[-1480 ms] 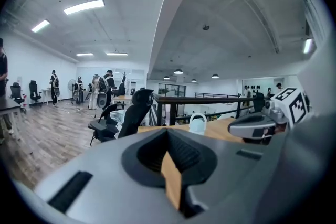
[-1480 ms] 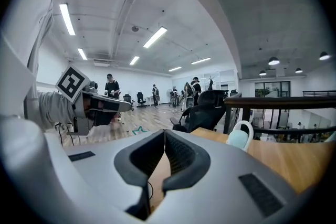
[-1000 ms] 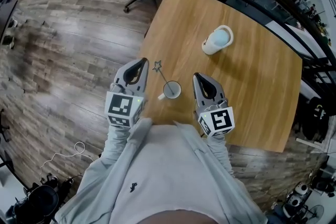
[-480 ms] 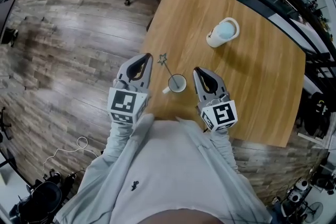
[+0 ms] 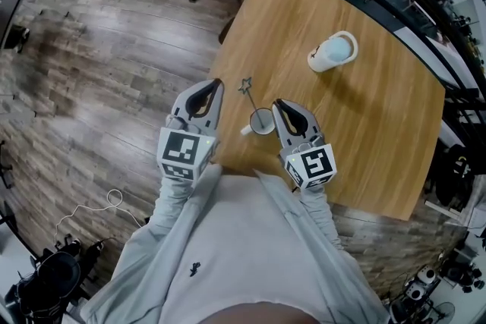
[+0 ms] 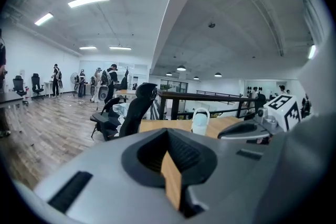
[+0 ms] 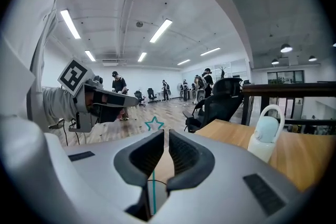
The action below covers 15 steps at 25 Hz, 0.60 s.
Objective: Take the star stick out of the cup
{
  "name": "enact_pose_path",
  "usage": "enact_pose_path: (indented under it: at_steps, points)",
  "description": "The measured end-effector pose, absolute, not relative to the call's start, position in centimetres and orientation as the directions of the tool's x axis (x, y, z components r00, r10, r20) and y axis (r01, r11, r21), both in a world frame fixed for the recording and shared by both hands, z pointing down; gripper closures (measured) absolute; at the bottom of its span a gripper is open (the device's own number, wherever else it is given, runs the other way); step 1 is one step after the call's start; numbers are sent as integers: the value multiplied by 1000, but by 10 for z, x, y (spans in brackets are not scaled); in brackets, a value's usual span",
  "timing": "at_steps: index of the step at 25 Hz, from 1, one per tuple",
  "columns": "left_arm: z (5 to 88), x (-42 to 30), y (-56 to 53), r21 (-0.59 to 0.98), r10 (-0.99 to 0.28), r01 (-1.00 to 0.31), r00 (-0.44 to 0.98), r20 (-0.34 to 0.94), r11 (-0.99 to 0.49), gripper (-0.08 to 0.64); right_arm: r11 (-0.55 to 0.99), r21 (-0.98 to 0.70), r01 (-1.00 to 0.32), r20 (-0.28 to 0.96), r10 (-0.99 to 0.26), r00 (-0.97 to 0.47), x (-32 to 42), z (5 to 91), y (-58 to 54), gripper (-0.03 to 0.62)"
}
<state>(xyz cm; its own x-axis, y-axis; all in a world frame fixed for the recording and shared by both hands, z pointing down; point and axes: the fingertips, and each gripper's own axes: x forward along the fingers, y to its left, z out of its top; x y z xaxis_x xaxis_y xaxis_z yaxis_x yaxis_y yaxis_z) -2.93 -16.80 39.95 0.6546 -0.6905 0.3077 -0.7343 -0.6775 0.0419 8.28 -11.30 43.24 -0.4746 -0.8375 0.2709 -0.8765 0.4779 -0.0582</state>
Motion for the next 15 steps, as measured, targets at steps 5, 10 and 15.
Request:
enact_pose_path:
  at_steps: [5, 10, 15]
  points:
    - [406, -31, -165, 56, -689, -738, 652, 316, -673, 541, 504, -71, -861, 297, -813, -501, 72, 445, -115, 551]
    - [409, -29, -162, 66, -686, -737, 654, 318, -672, 541, 533, -82, -842, 333, -782, -528, 63, 458, -118, 485]
    - [414, -33, -160, 76, -686, -741, 650, 328, -667, 541, 571, -69, -818, 371, -746, -552, 53, 471, -120, 434]
